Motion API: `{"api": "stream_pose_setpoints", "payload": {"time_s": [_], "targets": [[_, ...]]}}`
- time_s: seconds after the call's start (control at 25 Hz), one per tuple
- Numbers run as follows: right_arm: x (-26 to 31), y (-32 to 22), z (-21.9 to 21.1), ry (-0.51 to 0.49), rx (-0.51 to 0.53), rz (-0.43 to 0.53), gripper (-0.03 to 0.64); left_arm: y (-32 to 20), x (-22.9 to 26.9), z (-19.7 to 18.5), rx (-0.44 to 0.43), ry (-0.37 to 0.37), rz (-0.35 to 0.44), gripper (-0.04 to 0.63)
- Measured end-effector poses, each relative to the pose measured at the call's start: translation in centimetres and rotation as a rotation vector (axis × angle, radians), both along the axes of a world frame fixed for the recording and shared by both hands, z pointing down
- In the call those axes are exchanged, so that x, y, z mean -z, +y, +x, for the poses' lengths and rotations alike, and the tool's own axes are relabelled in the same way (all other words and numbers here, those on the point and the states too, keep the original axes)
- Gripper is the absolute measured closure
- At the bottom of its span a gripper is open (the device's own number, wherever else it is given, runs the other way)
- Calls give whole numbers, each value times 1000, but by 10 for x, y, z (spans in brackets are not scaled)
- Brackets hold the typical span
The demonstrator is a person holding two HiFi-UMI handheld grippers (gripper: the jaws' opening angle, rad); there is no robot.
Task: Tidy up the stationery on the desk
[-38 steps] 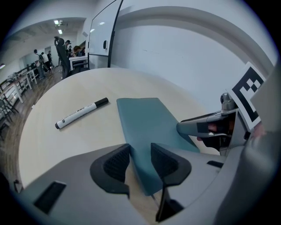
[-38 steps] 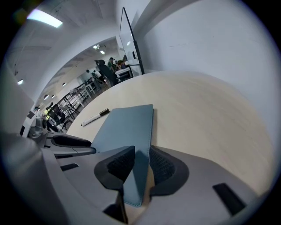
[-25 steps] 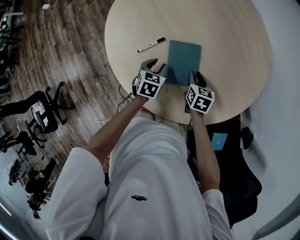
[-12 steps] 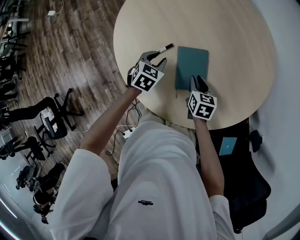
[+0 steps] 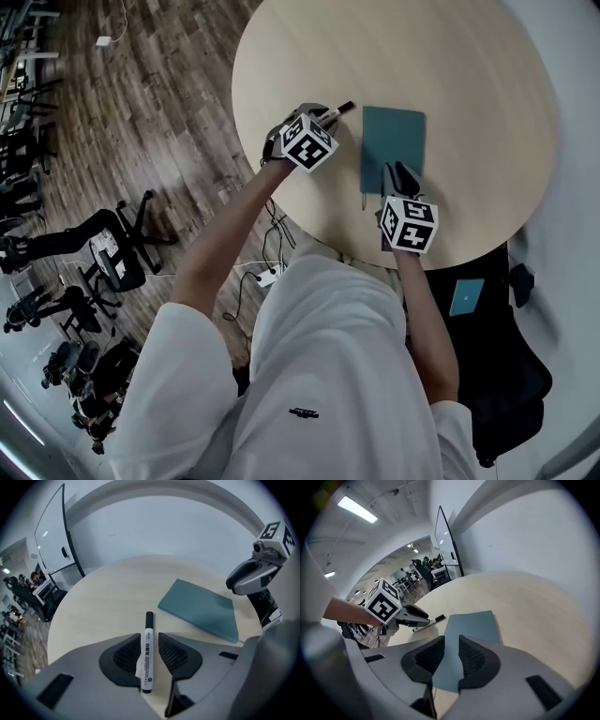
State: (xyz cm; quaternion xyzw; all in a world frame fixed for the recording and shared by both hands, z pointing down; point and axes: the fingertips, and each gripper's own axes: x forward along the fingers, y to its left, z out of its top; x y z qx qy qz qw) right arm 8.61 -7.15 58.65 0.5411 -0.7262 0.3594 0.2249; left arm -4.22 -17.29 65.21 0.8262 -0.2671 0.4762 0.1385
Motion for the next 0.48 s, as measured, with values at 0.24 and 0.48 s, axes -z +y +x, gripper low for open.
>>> {"api": "stream_pose_setpoints", "payload": {"time_s": [0.24, 0.48], "targets": [[-1, -5, 3, 5, 11, -7, 502, -7, -20, -1, -30, -40, -55, 483], [-1, -3, 5, 8, 24, -12, 502, -6, -25, -5, 23, -13, -93, 520]]}}
